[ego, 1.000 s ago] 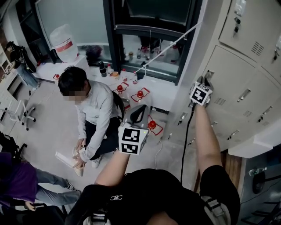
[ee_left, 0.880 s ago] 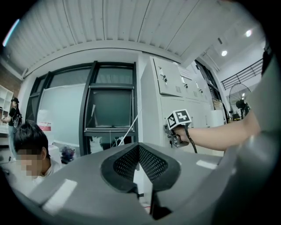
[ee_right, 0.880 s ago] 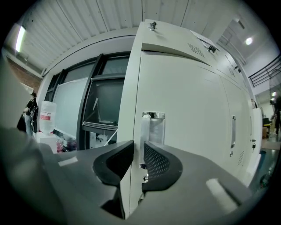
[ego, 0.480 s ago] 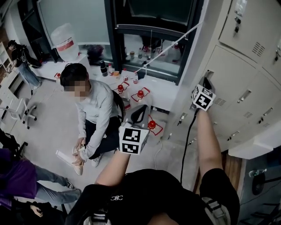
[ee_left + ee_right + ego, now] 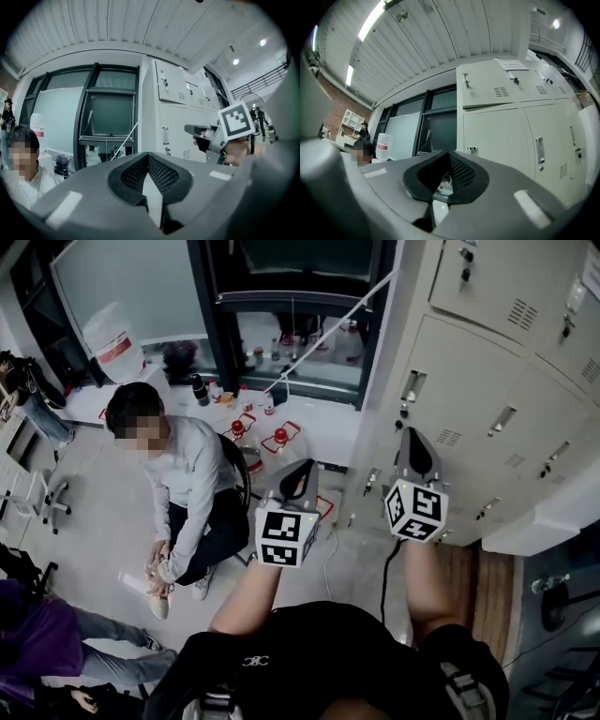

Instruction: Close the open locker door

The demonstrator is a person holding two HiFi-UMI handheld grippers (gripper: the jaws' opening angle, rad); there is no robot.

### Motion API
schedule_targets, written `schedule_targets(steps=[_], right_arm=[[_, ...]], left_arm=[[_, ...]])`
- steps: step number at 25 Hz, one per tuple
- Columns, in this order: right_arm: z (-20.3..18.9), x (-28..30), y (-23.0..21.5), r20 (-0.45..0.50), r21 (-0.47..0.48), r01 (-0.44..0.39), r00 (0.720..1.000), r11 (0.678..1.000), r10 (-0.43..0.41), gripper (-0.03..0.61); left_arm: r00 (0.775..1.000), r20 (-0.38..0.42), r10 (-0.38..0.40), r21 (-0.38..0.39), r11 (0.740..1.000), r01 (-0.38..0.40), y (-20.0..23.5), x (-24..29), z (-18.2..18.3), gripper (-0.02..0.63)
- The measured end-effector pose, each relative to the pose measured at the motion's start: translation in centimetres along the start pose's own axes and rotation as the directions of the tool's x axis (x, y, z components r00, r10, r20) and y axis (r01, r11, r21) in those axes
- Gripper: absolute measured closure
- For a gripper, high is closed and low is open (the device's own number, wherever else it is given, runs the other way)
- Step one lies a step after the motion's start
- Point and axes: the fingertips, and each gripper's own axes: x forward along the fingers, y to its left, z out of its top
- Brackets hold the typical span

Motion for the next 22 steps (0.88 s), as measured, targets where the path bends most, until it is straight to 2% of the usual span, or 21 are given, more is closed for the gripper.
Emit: schedule_targets(steps=[6,10,16,22], right_arm=[[-2.5,-3.8,0.7,-0.048,0.007,-0.039,0.998,0.999,0.039,0.569],[-2.5,-4.4,0.3,-0.038,0.027,-0.047,0.998,0.999,0.048,0.569],[-2.3,-4.0,0.6,-0.030,0.057,-0.064,0.997,0.996,0.065,0.569],[-2.7,-3.4,3.6,-0.031,0.057,-0.096,0.995,0.994,0.098,0.569]], left_arm=[[1.000,-0.009,-0.023,0.001,1.000,0.023,-2.9,0.5,-0.6,0.614],[1.000,-0.015,-0.017,0.014,1.000,0.017,-3.5,0.3,-0.8,0.614],[1.000,-0.016,-0.002,0.026,1.000,0.002,-3.0,0.1,-0.6,0.614],[1.000,-0.010,0.014,0.031,0.999,-0.014,-0.9,-0.8,-0.6,0.614]])
